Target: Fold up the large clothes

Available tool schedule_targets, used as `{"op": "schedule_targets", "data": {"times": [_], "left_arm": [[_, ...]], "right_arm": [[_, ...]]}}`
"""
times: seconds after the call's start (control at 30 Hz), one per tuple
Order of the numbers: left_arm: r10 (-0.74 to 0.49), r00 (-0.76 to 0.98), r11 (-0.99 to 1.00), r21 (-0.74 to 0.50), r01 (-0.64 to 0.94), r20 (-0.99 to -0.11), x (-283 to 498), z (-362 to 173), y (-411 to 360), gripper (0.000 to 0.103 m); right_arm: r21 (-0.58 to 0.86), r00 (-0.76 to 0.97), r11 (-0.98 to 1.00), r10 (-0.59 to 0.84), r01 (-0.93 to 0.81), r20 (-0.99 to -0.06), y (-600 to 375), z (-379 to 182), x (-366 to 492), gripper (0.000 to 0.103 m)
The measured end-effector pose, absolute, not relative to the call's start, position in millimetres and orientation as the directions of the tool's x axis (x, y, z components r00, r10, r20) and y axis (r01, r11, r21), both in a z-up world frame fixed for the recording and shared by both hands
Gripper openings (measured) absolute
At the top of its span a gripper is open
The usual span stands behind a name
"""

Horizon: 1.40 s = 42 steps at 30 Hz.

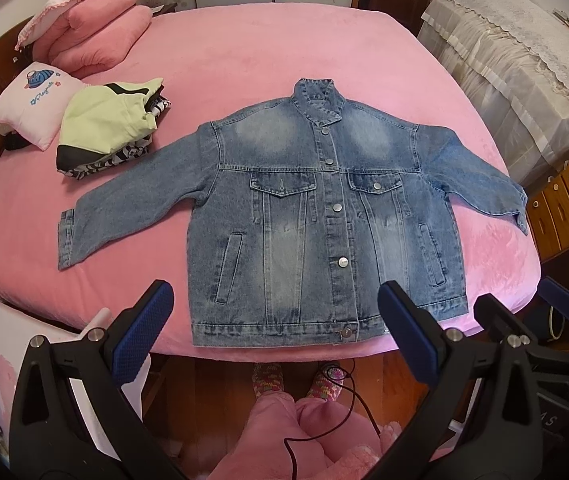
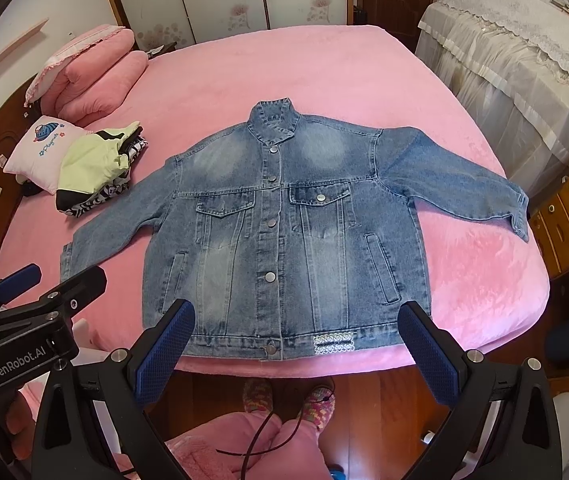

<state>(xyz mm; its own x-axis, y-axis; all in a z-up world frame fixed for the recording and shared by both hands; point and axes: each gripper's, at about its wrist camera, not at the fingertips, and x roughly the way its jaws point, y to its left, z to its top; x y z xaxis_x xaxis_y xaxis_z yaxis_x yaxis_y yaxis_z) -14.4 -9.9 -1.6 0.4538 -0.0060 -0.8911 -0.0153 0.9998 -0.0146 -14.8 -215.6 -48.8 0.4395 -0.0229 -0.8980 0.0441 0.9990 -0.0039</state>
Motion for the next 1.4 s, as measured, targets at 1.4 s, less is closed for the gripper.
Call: {"op": "schedule_targets", "data": {"times": [1.4], "left_arm": [[-0.175,0.219,0.68,-0.279,-0.679,-0.96,-3,-119,241,0.101]], "right_arm": [[-0.072,0.287,0.929,0.038,-0.363,-0.957,-58,-139,95,0.103]]}}
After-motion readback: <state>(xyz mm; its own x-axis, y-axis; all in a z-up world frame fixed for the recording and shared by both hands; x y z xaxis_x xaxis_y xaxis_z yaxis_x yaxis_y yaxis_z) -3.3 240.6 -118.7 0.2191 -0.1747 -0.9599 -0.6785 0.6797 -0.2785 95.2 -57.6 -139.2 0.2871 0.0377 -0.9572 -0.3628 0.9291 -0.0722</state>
